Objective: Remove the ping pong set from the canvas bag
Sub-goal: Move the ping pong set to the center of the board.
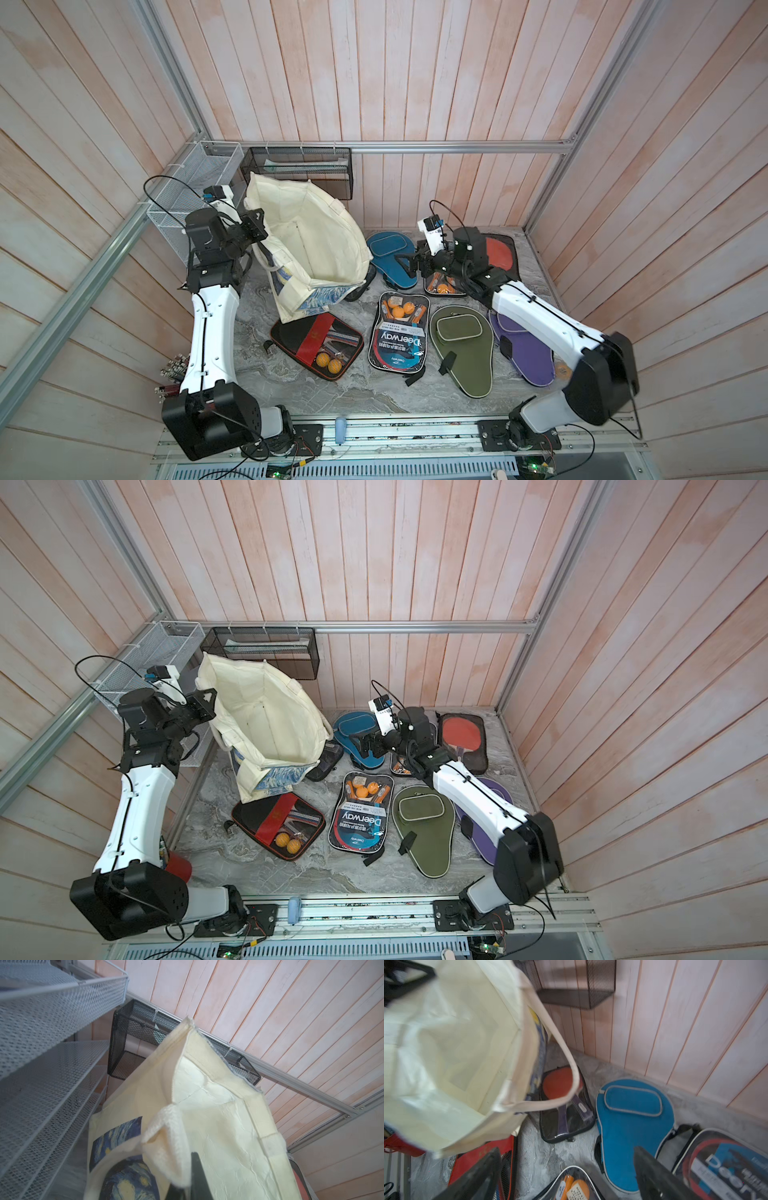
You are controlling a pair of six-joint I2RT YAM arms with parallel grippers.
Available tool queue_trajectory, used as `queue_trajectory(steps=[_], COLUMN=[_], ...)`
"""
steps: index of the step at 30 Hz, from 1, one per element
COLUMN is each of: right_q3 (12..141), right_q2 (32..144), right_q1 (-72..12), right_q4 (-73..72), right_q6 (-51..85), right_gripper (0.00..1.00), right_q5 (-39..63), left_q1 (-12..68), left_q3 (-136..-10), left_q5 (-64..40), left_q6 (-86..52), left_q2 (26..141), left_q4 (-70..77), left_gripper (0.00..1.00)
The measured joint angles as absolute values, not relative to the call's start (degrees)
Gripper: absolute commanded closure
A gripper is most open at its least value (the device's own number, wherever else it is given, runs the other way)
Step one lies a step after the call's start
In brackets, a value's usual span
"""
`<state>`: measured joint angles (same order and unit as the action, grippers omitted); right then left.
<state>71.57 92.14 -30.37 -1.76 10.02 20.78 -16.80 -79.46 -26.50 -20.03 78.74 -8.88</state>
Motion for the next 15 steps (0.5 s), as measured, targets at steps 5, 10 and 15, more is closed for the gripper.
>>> queue_trajectory(steps=[5, 10, 15], right_q3=[80.51, 93.14, 99.44], right_q2=[110.65, 124.05, 130.45], right_q1=[-29.47, -30.63, -31.86], right_q4=[-1.43, -0.89, -0.01], right_q6=[16.29, 19.73, 22.41], right_gripper=[0.05, 0.07, 0.10], right_q5=[26.41, 28.69, 28.67], left_q1=[-19.90, -21.52, -21.39], left_q3=[-79.81, -81.14, -81.82], left_q5=[-32.75, -38.63, -39.40], left_q6=[-20.86, -22.57, -21.74], left_q2=[84.34, 91.39, 92.58], left_q4=[-2.15, 2.13, 1.72], left_gripper=[1.00, 1.00, 1.00])
